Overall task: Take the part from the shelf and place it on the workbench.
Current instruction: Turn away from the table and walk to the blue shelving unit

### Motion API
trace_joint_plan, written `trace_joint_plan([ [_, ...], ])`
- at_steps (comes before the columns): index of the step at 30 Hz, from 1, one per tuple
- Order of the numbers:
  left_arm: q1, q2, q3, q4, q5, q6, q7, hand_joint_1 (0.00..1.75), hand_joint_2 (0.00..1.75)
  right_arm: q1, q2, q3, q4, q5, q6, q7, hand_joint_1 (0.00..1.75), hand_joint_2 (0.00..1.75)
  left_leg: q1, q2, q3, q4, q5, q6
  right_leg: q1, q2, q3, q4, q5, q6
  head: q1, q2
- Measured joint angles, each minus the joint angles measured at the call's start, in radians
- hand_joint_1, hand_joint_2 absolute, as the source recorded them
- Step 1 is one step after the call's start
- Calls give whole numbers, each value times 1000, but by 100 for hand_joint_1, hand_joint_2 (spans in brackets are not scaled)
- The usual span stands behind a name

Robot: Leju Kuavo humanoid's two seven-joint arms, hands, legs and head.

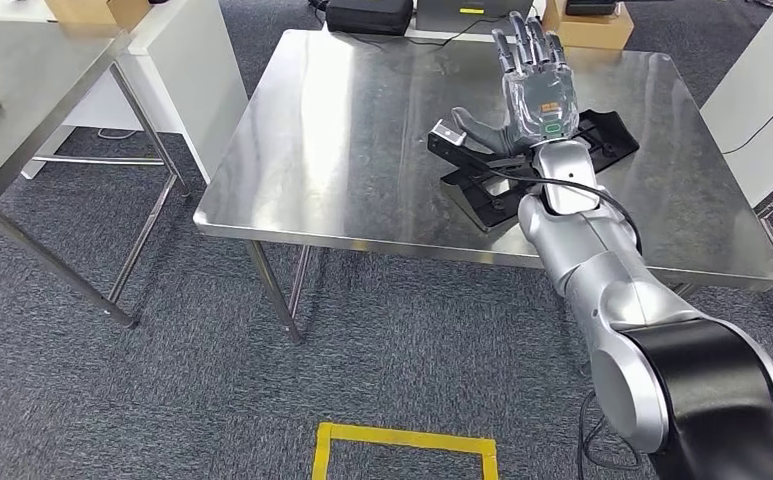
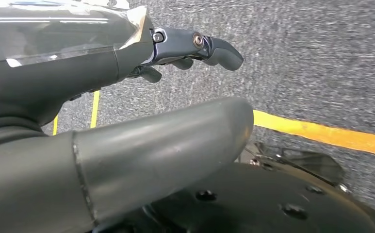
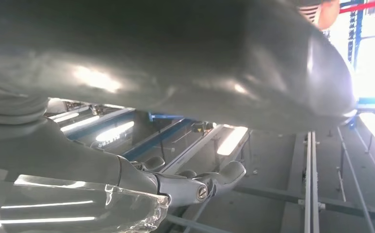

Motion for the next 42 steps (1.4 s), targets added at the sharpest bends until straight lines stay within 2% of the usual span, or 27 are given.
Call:
trace_joint_plan([
  [2,0,0,0,0,0,-2,-8,0,0,2,0,0,0,-4,-1,-1,0,0,5,0,93,-134,42,-9,-6,0,-19,12,9,12,-2,0],
  [4,0,0,-3,0,0,-5,-15,0,0,3,-1,0,0,-5,-2,-1,0,0,1,-4,144,-222,47,-2,-6,-1,-32,20,18,26,-4,0],
  [7,-1,0,-14,1,-2,-7,-17,0,0,10,-2,0,0,-6,-2,0,0,0,-7,-7,131,-230,57,29,-7,0,-39,18,35,53,-4,0],
  [8,-1,0,-17,1,-3,-7,-17,0,0,12,-4,0,0,-6,-2,0,0,0,-8,-5,124,-231,66,41,-9,0,-48,25,27,56,-4,0],
  [10,-2,0,-20,2,-3,-7,-17,0,0,14,-8,1,0,-6,-2,0,0,0,-7,-2,104,-236,87,64,-9,1,-81,96,-32,47,2,0],
  [12,-2,0,-23,2,-3,-8,-17,0,0,17,-10,1,0,-7,-2,0,0,0,-11,-1,78,-236,107,74,-4,1,-124,234,-115,35,8,0],
  [13,-2,0,-24,2,-3,-10,-18,0,0,21,-12,1,0,-8,-2,-1,0,0,-14,-1,65,-236,117,76,-1,1,-133,290,-137,35,9,0],
  [14,-1,0,-24,2,-3,-12,-19,0,0,25,-14,1,0,-9,-2,-2,0,0,-17,-1,52,-235,128,78,1,1,-128,318,-143,38,10,0],
  [15,-1,0,-24,2,-3,-14,-20,0,0,29,-16,1,0,-9,-2,-4,0,0,-21,-2,41,-235,137,79,5,1,-104,306,-132,41,11,0],
  [17,-1,0,-25,2,-3,-17,-23,0,0,30,-18,1,0,-10,-3,-8,0,0,-27,-2,23,-234,154,79,17,1,-10,189,-103,35,12,0],
  [19,-1,-2,-25,2,-5,-18,-25,0,0,24,-20,1,-1,-13,-3,-12,0,0,-30,-1,11,-235,172,73,31,-1,82,54,-102,14,10,0],
  [20,-1,-3,-25,2,-5,-18,-26,0,0,21,-23,1,-2,-16,-3,-15,0,0,-29,1,9,-236,180,68,36,-2,102,17,-106,5,11,0],
  [22,0,-4,-25,2,-6,-18,-26,0,0,18,-28,1,-3,-21,-3,-19,0,0,-26,2,6,-242,194,55,36,-4,101,-4,-95,-6,14,0],
  [23,0,-3,-25,1,-6,-17,-26,0,0,17,-31,1,-3,-23,-3,-20,0,0,-25,0,1,-238,186,48,33,-5,97,-11,-84,-11,15,0],
  [24,0,-3,-25,1,-6,-17,-26,0,0,16,-32,1,-3,-24,-3,-20,0,0,-25,-1,-7,-221,162,41,28,-7,93,-16,-72,-17,13,0],
  [25,0,-3,-25,1,-6,-17,-26,0,0,15,-33,1,-3,-25,-3,-20,0,0,-23,-2,-20,-186,121,33,23,-9,86,-19,-59,-21,11,0],
  [27,1,-3,-25,1,-6,-17,-26,0,0,17,-34,1,-3,-26,-3,-21,0,0,-16,-2,-52,-67,26,18,21,-9,63,-18,-37,-23,5,0],
  [28,1,-3,-25,1,-6,-17,-26,0,0,20,-36,1,-3,-26,-3,-21,0,0,-12,-2,-63,-9,2,12,20,-9,49,-16,-27,-20,4,0],
  [29,1,-3,-25,1,-6,-17,-27,0,0,24,-37,1,-2,-27,-3,-22,0,0,-9,-1,-63,26,0,6,18,-9,35,-14,-17,-16,4,0],
  [30,1,-3,-25,1,-6,-17,-27,0,0,28,-40,1,-2,-28,-3,-23,0,0,-6,-1,-48,31,16,1,16,-9,21,-11,-10,-12,3,0],
  [31,1,-3,-25,1,-6,-17,-29,0,0,30,-43,1,-2,-29,-3,-23,0,0,-3,0,-14,-3,43,-3,12,-10,7,-5,-3,-6,3,0],
  [33,1,-3,-25,1,-5,-17,-33,0,0,31,-49,1,-2,-32,-3,-23,0,0,-1,1,78,-130,66,-6,8,-11,-18,9,7,5,2,0],
  [34,2,-3,-25,1,-4,-18,-35,0,0,31,-52,1,-3,-34,-4,-24,0,0,-3,-1,115,-187,63,-3,8,-11,-27,15,13,12,2,0],
  [35,3,-3,-25,0,-3,-18,-37,0,0,32,-54,1,-3,-35,-4,-24,0,0,-5,-3,133,-221,54,2,9,-12,-33,17,19,21,2,0],
  [38,4,-3,-25,0,-2,-18,-38,0,0,35,-62,1,-3,-39,-4,-26,0,0,-14,-3,129,-243,66,32,7,-13,-42,15,35,45,2,0],
  [40,4,-3,-25,0,-1,-18,-38,0,0,37,-68,1,-2,-39,-4,-27,0,0,-13,2,116,-252,87,58,4,-10,-67,59,-5,45,6,0],
  [42,4,-3,-25,0,-1,-18,-38,0,0,39,-73,1,-2,-40,-4,-28,0,0,-12,3,94,-253,107,70,3,-7,-112,186,-86,38,11,0],
])
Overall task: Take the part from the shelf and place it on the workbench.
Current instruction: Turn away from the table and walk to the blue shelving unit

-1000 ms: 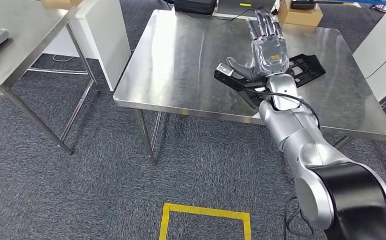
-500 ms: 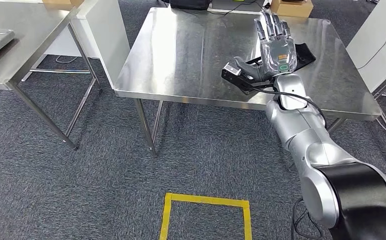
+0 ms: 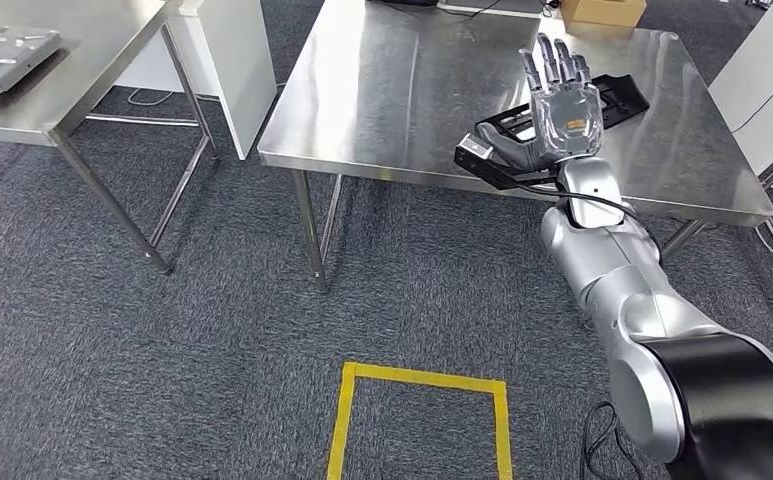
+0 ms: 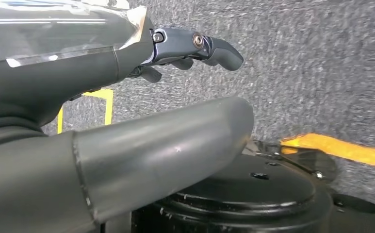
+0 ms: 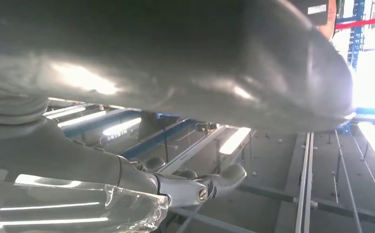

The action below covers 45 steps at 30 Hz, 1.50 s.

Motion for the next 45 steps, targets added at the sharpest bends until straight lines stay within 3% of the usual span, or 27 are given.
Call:
trace_joint_plan([
  [2,0,0,0,0,0,-1,-1,0,0,6,-4,0,0,0,0,0,0,0,0,0,-24,1,18,1,0,2,-26,116,-49,6,2,0],
  [3,0,0,0,0,0,-2,-2,0,0,9,-6,0,1,0,0,0,0,0,0,0,-34,1,26,0,-1,3,-14,124,-49,13,2,0],
  [4,0,0,0,0,1,-4,-4,0,0,11,-7,0,1,-1,0,0,0,0,0,0,-44,2,33,-3,-2,3,20,89,-35,22,2,0],
  [6,0,0,0,0,1,-8,-7,0,0,10,-10,0,0,-2,0,-1,0,0,0,0,-58,5,45,-12,-4,4,124,-57,-5,33,2,0],
  [7,0,0,0,0,1,-9,-8,0,0,9,-11,0,0,-3,0,-2,0,0,-1,0,-64,6,51,-18,-1,5,166,-121,1,33,1,0],
  [9,1,0,0,0,0,-11,-10,0,0,10,-15,0,0,-5,0,-4,0,0,-2,0,-73,7,65,-30,7,8,196,-175,-3,22,1,0],
  [11,1,0,0,0,0,-13,-9,0,0,11,-18,0,0,-6,0,-6,0,0,-1,-2,-79,8,74,-40,6,7,186,-175,8,4,0,0],
  [12,1,0,0,0,-1,-13,-8,0,0,11,-18,0,0,-7,0,-7,0,0,-1,-4,-86,18,61,-45,3,6,179,-176,16,-8,-1,0],
  [13,1,0,0,-1,-2,-14,-6,0,0,11,-18,0,0,-8,0,-8,0,0,0,-5,-98,45,32,-51,0,5,170,-178,25,-22,-4,0],
  [15,1,0,0,-1,-7,-15,-1,0,0,10,-16,0,0,-13,0,-9,0,0,0,-6,-133,153,-64,-58,1,3,149,-179,43,-42,-10,0],
  [17,1,0,0,-2,-11,-14,4,0,0,11,-16,0,0,-17,0,-10,0,0,0,-5,-155,269,-124,-61,6,3,124,-178,63,-48,-13,0],
  [19,0,0,0,-2,-15,-12,8,0,0,13,-16,0,0,-26,0,-15,0,0,0,-5,-126,282,-104,-56,11,3,99,-177,83,-48,-14,0],
  [21,-1,0,0,-2,-18,-11,10,0,0,17,-14,0,0,-43,-2,-27,0,0,-3,-6,-33,172,-62,-40,16,4,79,-177,101,-45,-14,0],
  [23,-1,0,-3,-2,-19,-8,10,0,0,28,-13,0,0,-60,-8,-39,0,0,-8,-6,57,42,-64,-26,20,3,68,-177,118,-38,-12,0],
  [25,-2,0,-8,-2,-17,-3,9,0,0,56,-10,0,0,-77,-12,-51,0,0,-15,-7,83,-8,-74,-19,21,0,64,-180,134,-26,-10,0],
  [27,-3,0,-15,-1,-11,0,8,0,0,104,-7,-3,-3,-98,-14,-66,0,0,-12,-5,73,-19,-55,-9,20,-1,58,-178,134,-17,-9,0],
  [28,-3,0,-19,1,-6,1,9,0,0,132,-6,-6,-6,-110,-14,-73,0,0,-9,-3,65,-25,-40,-2,20,0,48,-160,111,-17,-7,0],
  [31,-6,0,-29,6,7,4,14,0,0,211,-5,-19,-11,-148,-14,-84,0,0,-5,0,25,-29,0,8,13,5,-1,6,-19,-21,1,0],
  [32,-8,0,-33,8,12,6,16,0,0,238,-4,-24,-11,-165,-14,-86,0,0,-5,0,9,-29,11,6,10,5,-11,68,-43,-15,2,0],
  [33,-10,0,-37,12,21,8,21,0,0,269,-4,-32,-8,-187,-15,-84,0,0,-4,0,-7,-28,22,4,7,5,-9,109,-47,-4,2,0],
  [34,-12,0,-41,16,33,11,32,0,0,305,-2,-42,-3,-209,-15,-79,0,0,-3,0,-20,-28,32,1,5,5,10,116,-34,9,3,0],
  [35,-16,0,-44,21,46,14,47,0,0,342,-2,-55,2,-228,-15,-73,0,0,-1,0,-33,-26,42,-3,2,5,49,81,-13,21,3,0],
  [37,-24,0,-44,29,68,17,78,0,0,405,1,-79,10,-253,-16,-57,0,0,-1,-3,-54,-19,57,-13,-1,10,162,-60,1,28,7,0],
  [39,-30,1,-44,36,74,18,103,0,0,446,3,-98,23,-271,-12,-14,0,0,-4,-4,-67,-12,69,-27,-1,21,237,-176,-24,13,3,0],
  [42,-32,4,-48,42,77,21,154,0,0,539,12,-128,67,-295,29,148,0,0,1,-6,-74,-7,77,-46,2,10,241,-208,-29,-20,-3,0],
  [43,-32,4,-52,43,77,26,175,0,0,582,17,-138,80,-301,55,206,0,0,4,-8,-81,9,57,-51,2,1,239,-210,-24,-31,-3,0],
  [45,-29,6,-71,41,63,46,209,0,0,683,30,-157,104,-320,120,287,0,0,7,-6,-110,99,-29,-61,1,-18,232,-211,-15,-47,-9,0],
])
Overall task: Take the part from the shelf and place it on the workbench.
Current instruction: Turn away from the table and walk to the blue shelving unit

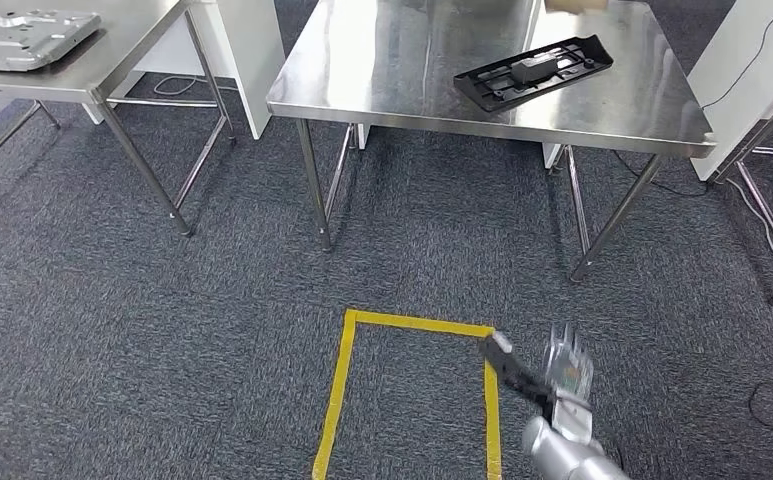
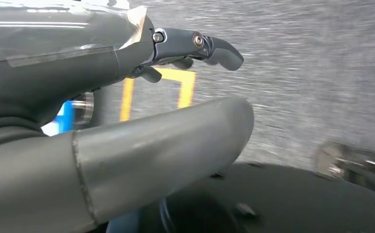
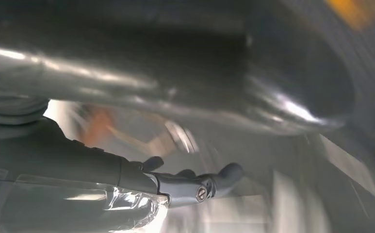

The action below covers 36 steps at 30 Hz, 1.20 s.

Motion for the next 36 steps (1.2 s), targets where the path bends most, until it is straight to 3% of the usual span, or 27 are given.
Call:
trace_joint_plan([
  [2,6,1,-32,-6,-26,21,11,0,0,116,17,-23,23,-26,80,51,0,0,0,1,-33,130,-80,-11,2,-23,-9,1,5,-7,-7,0],
  [3,9,2,-48,-10,-36,23,14,0,0,171,27,-34,35,-35,127,79,0,0,0,3,-37,171,-91,-14,3,-37,-11,2,6,-7,-8,0],
  [4,10,4,-62,-14,-42,20,26,0,0,222,37,-43,46,-40,179,109,0,0,1,6,-23,178,-84,-16,3,-49,-13,4,7,-7,-8,0],
  [5,11,7,-71,-17,-47,15,44,0,0,262,47,-49,55,-41,231,142,0,0,1,11,10,145,-63,-15,3,-59,-14,6,8,-7,-8,0],
  [7,11,10,-84,-22,-55,4,81,0,0,313,67,-58,66,-42,302,193,0,0,0,42,110,5,-25,-11,6,-68,-16,12,8,-5,-9,0],
  [9,11,11,-95,-27,-61,-2,103,0,0,337,84,-67,73,-44,338,221,0,0,-6,70,167,-91,-18,0,12,-73,-18,17,11,2,-8,0],
  [10,11,11,-99,-29,-64,-5,111,0,0,343,90,-71,75,-46,358,229,0,0,-10,71,171,-105,-22,6,15,-77,-19,18,13,7,-7,0],
  [12,10,11,-105,-33,-72,-19,141,0,0,347,99,-81,79,-68,431,239,0,0,-9,54,166,-114,-16,23,14,-78,-22,22,10,19,-5,0],
  [14,9,12,-112,-36,-78,-50,185,0,0,352,108,-101,81,-106,521,248,0,0,-5,35,160,-121,-3,40,11,-39,-45,71,-24,22,1,0],
  [16,8,17,-118,-40,-75,-98,228,0,87,357,116,-127,83,-136,575,263,0,0,-6,16,148,-121,8,51,10,7,-99,197,-89,14,8,0],
  [18,8,29,-119,-44,-75,-156,257,0,175,360,123,-153,83,-159,594,280,0,0,-10,-9,136,-120,18,54,10,19,-141,309,-132,12,10,0],
  [19,9,37,-121,-45,-81,-186,262,0,175,361,125,-166,83,-168,597,286,0,0,-12,-23,132,-119,22,53,10,20,-137,316,-130,15,11,0],
  [20,10,46,-124,-46,-91,-214,261,0,175,364,129,-178,83,-174,598,292,0,0,-13,-38,129,-119,26,51,10,24,-112,278,-112,21,11,0],
  [22,13,63,-137,-49,-119,-263,248,0,175,373,134,-198,83,-178,595,299,0,0,-15,-67,125,-116,32,45,10,57,-32,128,-60,27,13,0],
  [24,16,78,-151,-51,-137,-296,233,0,175,381,140,-214,83,-182,590,302,0,0,-19,-90,118,-111,37,35,10,90,15,26,-31,21,12,0],
  [25,18,84,-157,-52,-140,-307,228,0,175,383,142,-221,83,-183,588,302,0,0,-19,-99,114,-110,40,30,11,95,19,11,-28,15,12,0],
  [26,22,91,-161,-52,-141,-317,223,0,175,384,146,-227,83,-183,585,302,0,0,-19,-107,111,-110,44,24,13,86,18,11,-25,9,10,0],
  [28,32,102,-168,-52,-142,-334,217,0,175,385,151,-236,83,-183,579,303,0,0,-17,-97,103,-98,37,14,10,66,18,8,-18,-2,9,0],
  [30,36,109,-173,-52,-140,-344,209,0,175,389,156,-246,83,-183,572,305,0,0,-16,-48,70,-22,-17,3,6,39,16,5,-12,-12,1,0],
  [32,37,115,-176,-52,-139,-349,201,0,87,395,159,-253,83,-184,566,307,0,0,-13,-11,11,116,-93,-9,10,10,13,6,-12,-15,-8,0],
  [33,38,117,-176,-52,-138,-353,199,0,44,396,160,-256,83,-184,564,308,0,0,-10,-6,-11,169,-114,-13,11,-4,11,6,-12,-16,-8,0],
  [34,40,118,-177,-53,-136,-358,197,0,0,397,161,-259,83,-184,562,310,0,0,-7,-3,-15,188,-115,-16,11,-17,10,6,-12,-15,-9,0],
  [35,41,119,-177,-53,-135,-362,197,0,0,398,162,-262,83,-184,560,311,0,0,-4,0,2,164,-96,-17,11,-29,11,7,-12,-15,-9,0],
  [36,43,120,-177,-53,-134,-365,195,0,0,398,163,-265,83,-184,558,313,0,0,-2,9,39,102,-64,-18,11,-39,12,7,-13,-14,-9,0],
])
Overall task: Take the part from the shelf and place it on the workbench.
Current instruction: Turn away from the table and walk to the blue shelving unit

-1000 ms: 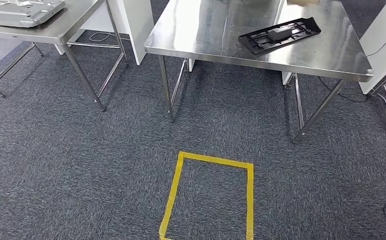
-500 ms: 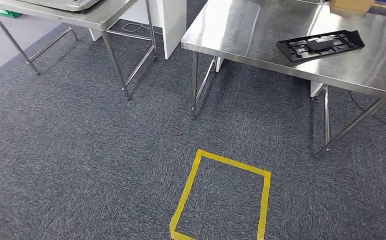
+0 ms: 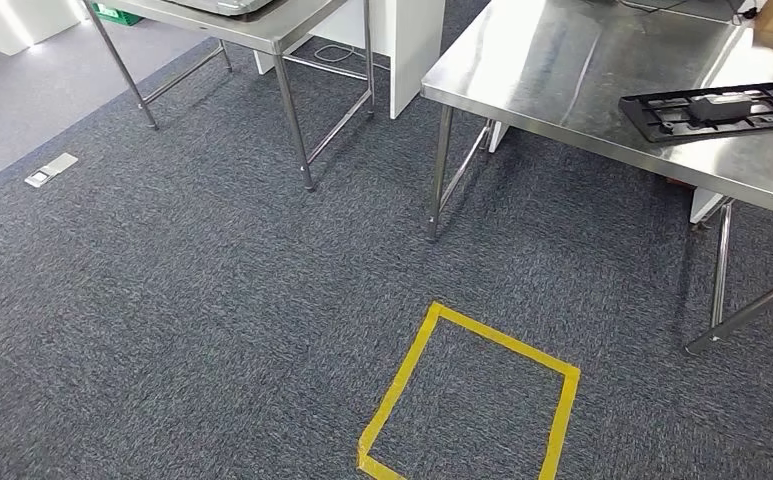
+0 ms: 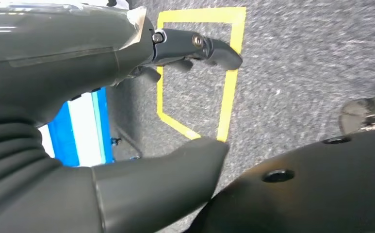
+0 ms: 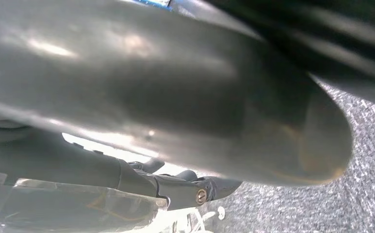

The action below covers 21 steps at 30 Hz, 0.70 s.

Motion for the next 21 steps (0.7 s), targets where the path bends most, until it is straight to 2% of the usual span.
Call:
trace_joint_plan([
  [2,5,1,0,0,0,-2,-2,0,0,0,1,-5,0,1,-4,2,0,0,0,35,80,-141,50,4,5,-15,4,1,-4,6,-1,0],
  [3,8,0,-1,0,1,-1,-3,0,0,0,2,-6,0,1,-6,2,0,0,-2,47,101,-183,61,10,9,-20,5,2,-6,10,0,0],
  [4,10,-1,-1,0,2,0,-3,0,0,0,2,-7,0,2,-7,2,0,0,-5,51,107,-199,61,16,13,-26,5,2,-8,14,0,0],
  [6,9,-5,-1,0,5,2,-3,0,0,-1,2,-10,-1,2,-9,2,0,0,-7,30,101,-201,64,29,15,-41,9,3,-11,21,3,0],
  [7,7,-7,-1,0,5,2,-4,0,0,-1,1,-11,-1,2,-10,2,0,0,-6,21,99,-204,67,36,14,-34,7,10,-18,25,4,0],
  [8,5,-10,-1,0,5,4,-3,0,0,-2,1,-12,-1,3,-11,1,0,0,-4,12,98,-206,71,44,12,-17,-1,32,-33,26,6,0],
  [9,1,-13,-1,0,5,8,-3,0,0,-2,2,-13,-1,5,-12,0,0,0,-2,3,96,-208,75,51,12,7,-20,74,-58,25,10,0],
  [10,-2,-15,-1,-1,5,12,-2,0,0,-2,2,-13,-1,10,-14,-5,0,0,-2,-6,93,-209,78,55,10,34,-51,138,-89,21,14,0],
  [11,-4,-18,-1,-1,4,15,0,0,0,-3,2,-13,-2,18,-17,-12,0,0,-3,-15,90,-208,80,58,10,50,-85,212,-119,17,17,0],
  [12,-6,-20,-1,-1,2,18,1,0,0,-5,2,-14,-2,26,-21,-21,0,0,-4,-26,88,-208,81,60,10,58,-115,275,-141,16,17,0],
  [13,-7,-21,-2,-2,-1,21,5,0,0,-6,2,-13,-2,34,-27,-32,0,0,-6,-38,87,-208,82,62,10,61,-131,310,-146,19,18,0],
  [14,-7,-24,-3,-3,-5,29,11,0,0,-6,2,-13,-2,38,-31,-39,0,0,-7,-52,88,-207,83,62,10,63,-129,305,-133,26,18,0],
  [15,-8,-28,-4,-4,-8,46,21,0,0,-5,2,-13,-2,36,-36,-45,0,0,-7,-66,89,-207,84,61,9,66,-109,260,-106,34,18,0],
  [16,-10,-34,-6,-5,-11,69,34,0,0,-3,2,-14,-2,29,-39,-47,0,0,-7,-81,90,-206,85,59,6,77,-79,189,-71,43,18,0],
  [17,-14,-40,-9,-6,-12,94,47,0,0,-1,2,-17,-1,19,-40,-47,0,0,-8,-95,88,-203,86,55,3,99,-50,117,-42,48,19,0],
  [18,-18,-47,-11,-7,-13,114,57,0,0,0,3,-21,-1,9,-41,-45,0,0,-10,-108,85,-200,87,51,1,116,-30,64,-21,47,19,0],
  [19,-21,-51,-13,-8,-13,127,64,0,0,1,4,-26,0,1,-41,-42,0,0,-12,-118,80,-198,89,46,0,128,-21,34,-10,43,19,0],
  [20,-23,-55,-14,-8,-13,136,69,0,0,1,4,-30,0,-2,-42,-40,0,0,-13,-127,75,-196,91,40,2,132,-21,26,-7,35,18,0],
  [21,-23,-56,-16,-9,-13,142,72,0,0,1,5,-33,0,-2,-42,-37,0,0,-11,-135,71,-197,94,35,3,120,-21,26,-4,26,17,0],
])
